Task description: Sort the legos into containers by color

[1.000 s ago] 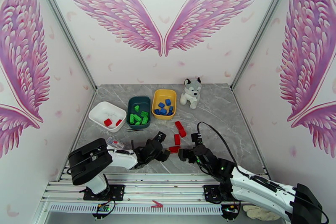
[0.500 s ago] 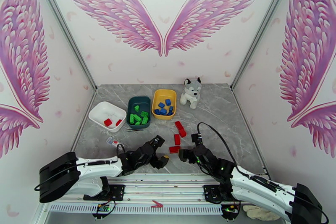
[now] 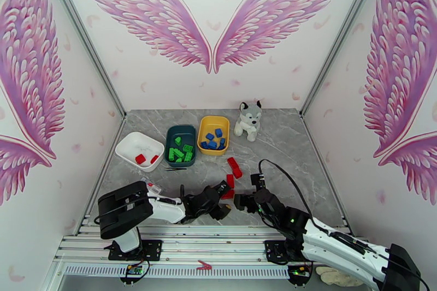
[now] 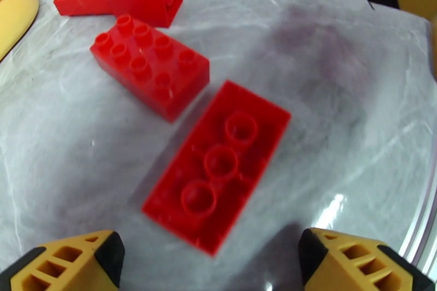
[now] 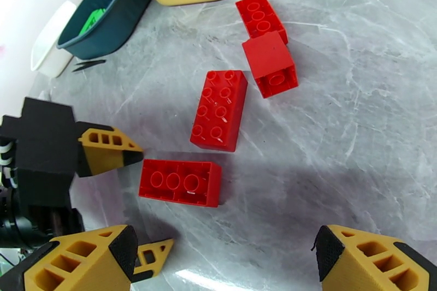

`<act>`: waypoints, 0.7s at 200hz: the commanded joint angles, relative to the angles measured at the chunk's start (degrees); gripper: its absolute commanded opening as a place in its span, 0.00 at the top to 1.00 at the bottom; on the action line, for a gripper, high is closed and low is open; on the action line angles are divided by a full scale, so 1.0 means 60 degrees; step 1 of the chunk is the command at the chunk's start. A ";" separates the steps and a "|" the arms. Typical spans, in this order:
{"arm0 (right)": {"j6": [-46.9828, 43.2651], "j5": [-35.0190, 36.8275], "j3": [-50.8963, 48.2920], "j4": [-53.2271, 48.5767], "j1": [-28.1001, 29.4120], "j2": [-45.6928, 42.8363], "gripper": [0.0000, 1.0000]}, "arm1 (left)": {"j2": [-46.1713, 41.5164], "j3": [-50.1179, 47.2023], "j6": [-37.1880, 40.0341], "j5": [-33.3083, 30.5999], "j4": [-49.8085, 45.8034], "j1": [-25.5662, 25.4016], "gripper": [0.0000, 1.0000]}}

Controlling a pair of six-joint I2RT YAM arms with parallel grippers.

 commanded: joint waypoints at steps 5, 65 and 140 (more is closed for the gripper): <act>0.0038 -0.0031 0.0225 -0.0317 -0.0081 -0.0189 0.08 | 0.0850 0.0625 0.0208 0.0284 -0.0269 0.0265 0.17; 0.0015 -0.0043 0.0101 -0.0050 -0.0079 -0.0020 0.08 | 0.1135 0.1092 0.0297 0.0627 -0.0613 0.0161 0.61; -0.0215 -0.0623 0.0249 0.1671 -0.0076 0.1963 0.11 | -0.0696 0.0259 -0.0021 0.0358 -0.1299 -0.0135 0.77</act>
